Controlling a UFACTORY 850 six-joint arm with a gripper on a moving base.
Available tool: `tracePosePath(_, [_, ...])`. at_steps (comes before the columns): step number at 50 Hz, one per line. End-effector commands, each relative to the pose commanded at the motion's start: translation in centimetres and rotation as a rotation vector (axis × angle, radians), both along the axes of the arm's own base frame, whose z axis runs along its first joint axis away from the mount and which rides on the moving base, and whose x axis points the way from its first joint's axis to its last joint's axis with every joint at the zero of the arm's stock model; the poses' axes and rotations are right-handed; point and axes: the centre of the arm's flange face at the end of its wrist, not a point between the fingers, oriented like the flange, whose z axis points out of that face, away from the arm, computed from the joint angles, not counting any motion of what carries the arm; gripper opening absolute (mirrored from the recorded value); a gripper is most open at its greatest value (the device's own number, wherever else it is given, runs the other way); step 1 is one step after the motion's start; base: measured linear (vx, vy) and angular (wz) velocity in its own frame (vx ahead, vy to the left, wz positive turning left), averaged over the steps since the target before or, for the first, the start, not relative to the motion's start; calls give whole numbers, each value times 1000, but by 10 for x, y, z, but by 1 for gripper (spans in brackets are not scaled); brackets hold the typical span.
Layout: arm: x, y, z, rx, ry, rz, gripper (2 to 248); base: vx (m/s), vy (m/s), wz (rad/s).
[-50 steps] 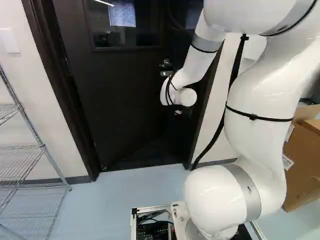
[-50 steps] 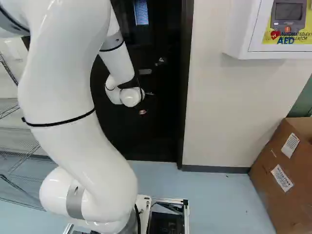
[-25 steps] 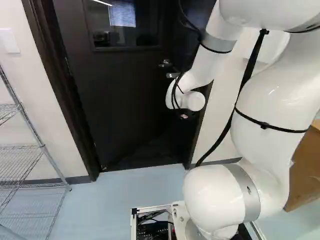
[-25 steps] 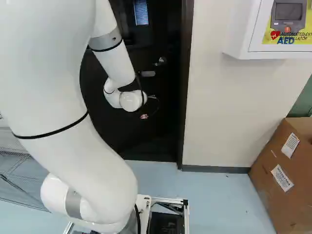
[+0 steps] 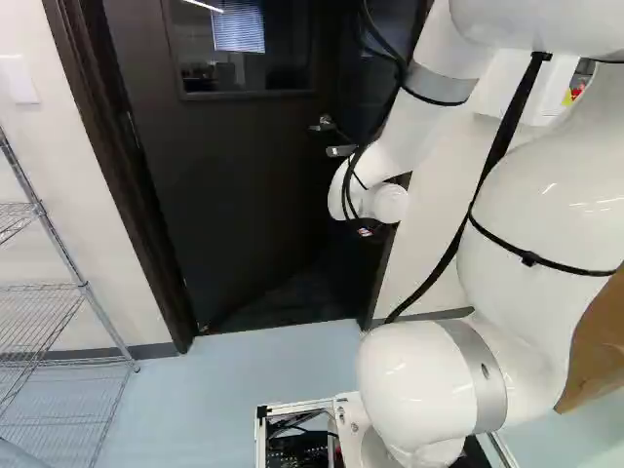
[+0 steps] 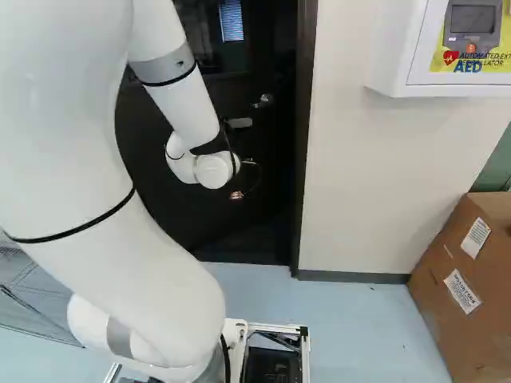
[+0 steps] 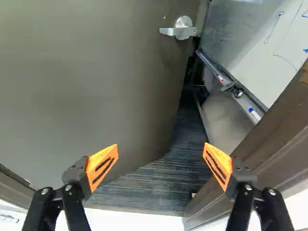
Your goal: Open the door and move inside
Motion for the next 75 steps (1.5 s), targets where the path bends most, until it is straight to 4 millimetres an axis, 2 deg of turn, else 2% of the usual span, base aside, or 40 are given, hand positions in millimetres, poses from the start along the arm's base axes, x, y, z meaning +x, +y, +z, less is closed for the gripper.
tracePosePath(43, [0,0,0,0,0,1,247,0,0,3])
tracePosePath(75, [0,0,0,0,0,1,247,54,54,-3])
